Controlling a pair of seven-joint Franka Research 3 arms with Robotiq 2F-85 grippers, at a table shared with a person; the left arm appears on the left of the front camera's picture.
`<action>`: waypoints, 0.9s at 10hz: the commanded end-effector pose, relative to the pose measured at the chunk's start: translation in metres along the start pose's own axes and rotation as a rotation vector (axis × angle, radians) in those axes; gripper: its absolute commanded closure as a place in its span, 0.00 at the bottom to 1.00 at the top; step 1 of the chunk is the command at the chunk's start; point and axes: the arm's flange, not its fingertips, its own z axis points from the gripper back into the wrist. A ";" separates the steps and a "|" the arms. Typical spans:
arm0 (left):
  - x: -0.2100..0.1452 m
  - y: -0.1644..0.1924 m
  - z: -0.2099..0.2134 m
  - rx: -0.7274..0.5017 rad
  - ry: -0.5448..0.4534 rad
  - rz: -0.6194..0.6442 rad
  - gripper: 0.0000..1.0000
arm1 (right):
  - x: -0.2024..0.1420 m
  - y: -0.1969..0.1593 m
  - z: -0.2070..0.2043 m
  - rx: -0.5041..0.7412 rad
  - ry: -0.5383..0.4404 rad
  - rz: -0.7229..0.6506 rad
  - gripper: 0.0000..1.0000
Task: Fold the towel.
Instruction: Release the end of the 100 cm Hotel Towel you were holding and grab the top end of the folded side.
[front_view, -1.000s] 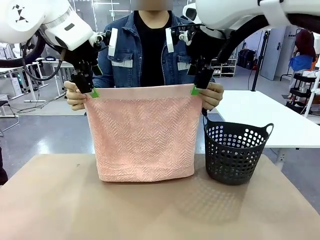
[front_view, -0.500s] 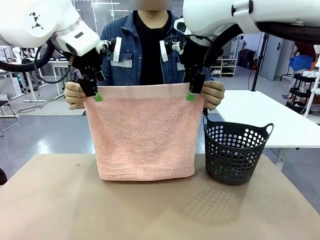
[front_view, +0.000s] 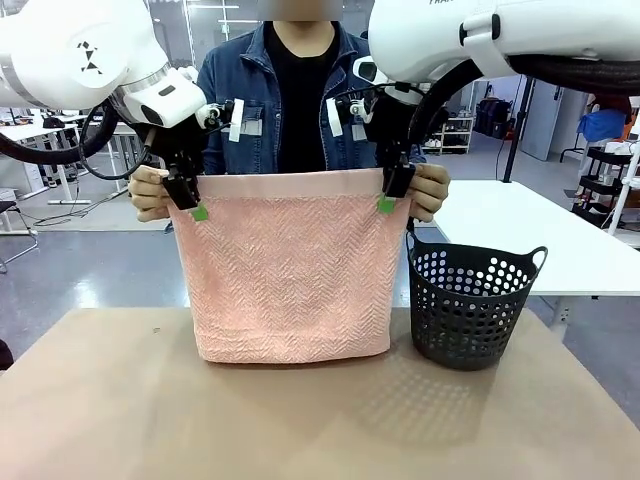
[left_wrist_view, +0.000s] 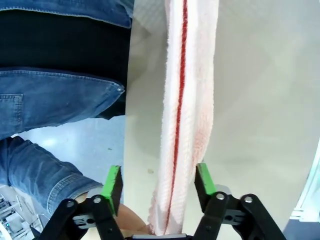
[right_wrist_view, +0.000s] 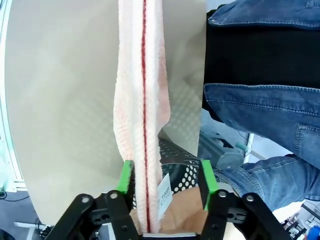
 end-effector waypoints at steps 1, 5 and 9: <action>-0.002 -0.003 0.005 -0.029 -0.019 0.005 0.64 | -0.004 0.012 -0.001 -0.002 0.000 -0.028 1.00; -0.008 -0.013 0.013 -0.013 -0.018 0.020 1.00 | 0.000 0.016 0.000 -0.009 0.002 -0.024 1.00; -0.019 -0.016 0.011 -0.008 -0.003 0.063 1.00 | -0.002 0.013 0.001 -0.017 -0.006 -0.053 1.00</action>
